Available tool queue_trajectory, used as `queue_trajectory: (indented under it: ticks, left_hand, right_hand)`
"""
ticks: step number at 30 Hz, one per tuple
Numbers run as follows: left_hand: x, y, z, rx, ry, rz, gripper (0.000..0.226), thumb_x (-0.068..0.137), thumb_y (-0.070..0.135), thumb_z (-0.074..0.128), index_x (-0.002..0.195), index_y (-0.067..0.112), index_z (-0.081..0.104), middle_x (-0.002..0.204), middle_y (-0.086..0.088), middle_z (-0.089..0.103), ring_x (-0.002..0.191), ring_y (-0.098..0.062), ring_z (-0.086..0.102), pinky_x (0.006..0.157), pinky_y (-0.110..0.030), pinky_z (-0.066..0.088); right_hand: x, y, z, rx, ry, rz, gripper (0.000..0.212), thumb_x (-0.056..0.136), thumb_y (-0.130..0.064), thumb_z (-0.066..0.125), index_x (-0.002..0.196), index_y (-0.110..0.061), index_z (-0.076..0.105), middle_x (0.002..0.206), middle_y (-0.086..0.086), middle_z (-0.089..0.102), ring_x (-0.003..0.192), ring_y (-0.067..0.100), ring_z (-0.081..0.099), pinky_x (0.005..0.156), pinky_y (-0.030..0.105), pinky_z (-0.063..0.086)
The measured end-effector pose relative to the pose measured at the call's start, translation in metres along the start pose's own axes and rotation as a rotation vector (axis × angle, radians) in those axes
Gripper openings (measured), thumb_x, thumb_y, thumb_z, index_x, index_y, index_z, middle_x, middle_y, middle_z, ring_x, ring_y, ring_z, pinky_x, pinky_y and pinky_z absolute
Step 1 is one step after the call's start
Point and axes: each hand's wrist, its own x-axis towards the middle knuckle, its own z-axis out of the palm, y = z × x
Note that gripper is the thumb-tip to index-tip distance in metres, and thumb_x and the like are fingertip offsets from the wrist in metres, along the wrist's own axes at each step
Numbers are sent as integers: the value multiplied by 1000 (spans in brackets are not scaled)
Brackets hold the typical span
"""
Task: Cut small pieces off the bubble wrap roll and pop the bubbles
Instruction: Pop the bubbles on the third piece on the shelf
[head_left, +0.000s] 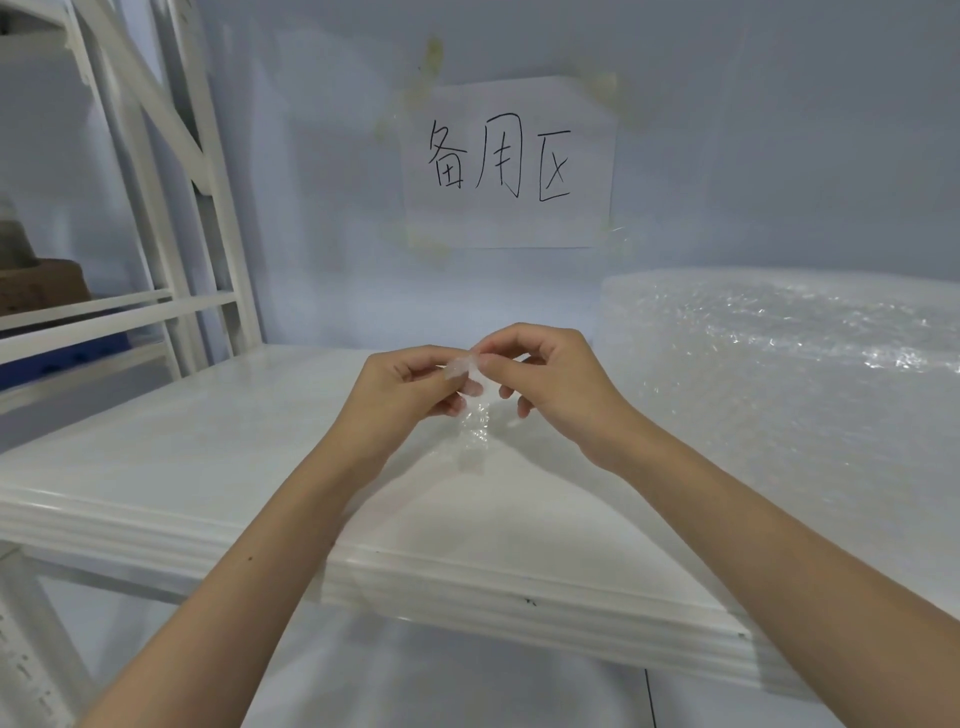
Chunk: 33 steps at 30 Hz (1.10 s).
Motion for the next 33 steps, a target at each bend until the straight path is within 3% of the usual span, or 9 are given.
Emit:
queue_trajectory:
  ticks: [4, 8, 13, 16, 20, 27, 33]
  left_hand:
    - [1, 3, 0, -101, -5, -62, 21, 94, 13, 56, 92, 9, 77, 90, -16, 74, 73, -19, 63, 75, -26, 56]
    - [1, 1, 0, -69, -43, -48, 20, 91, 20, 62, 95, 7, 76, 98, -11, 74, 77, -17, 63, 81, -28, 56]
    - [3, -3, 0, -21, 7, -40, 19, 90, 5, 65, 106, 13, 73, 81, -6, 71, 72, -14, 63, 82, -28, 56]
    - [4, -4, 0, -45, 30, -42, 23, 89, 5, 66, 109, 15, 70, 84, -7, 71, 74, -15, 65, 81, -27, 55]
    - [5, -4, 0, -14, 47, -32, 14, 90, 7, 65, 100, 14, 73, 84, -5, 69, 73, -14, 65, 81, -27, 56]
    - [5, -5, -1, -6, 40, -13, 13, 92, 15, 64, 95, 6, 73, 86, -10, 69, 81, -23, 62, 91, -43, 56]
    - [5, -5, 1, 2, 23, -19, 16, 96, 15, 58, 94, 8, 73, 87, -10, 70, 80, -24, 63, 85, -38, 56]
  right_hand:
    - [-1, 2, 0, -10, -13, 8, 9, 86, -16, 69, 82, -23, 74, 90, 1, 71, 65, 9, 56, 55, 25, 47]
    - [-2, 4, -3, -23, -11, 27, 3, 84, -21, 73, 84, -20, 76, 94, 0, 72, 64, 7, 57, 55, 24, 48]
    - [-1, 6, -4, -13, -2, 58, 13, 90, -14, 64, 97, -19, 74, 99, 1, 71, 68, 10, 62, 56, 25, 52]
    - [-2, 5, -1, 52, 7, 144, 18, 94, -19, 60, 108, -15, 70, 97, 2, 69, 70, 13, 64, 59, 26, 53]
    - [-3, 6, 1, 29, -72, 220, 24, 91, -29, 65, 96, -7, 74, 86, 3, 73, 70, 13, 63, 67, 27, 53]
    - [-2, 8, 2, 5, -109, 233, 18, 84, -25, 73, 89, -8, 75, 75, -6, 71, 67, 7, 62, 67, 24, 52]
    - [-3, 8, 4, 1, -116, 227, 15, 85, -19, 72, 92, -6, 74, 80, -1, 70, 68, 8, 62, 62, 20, 51]
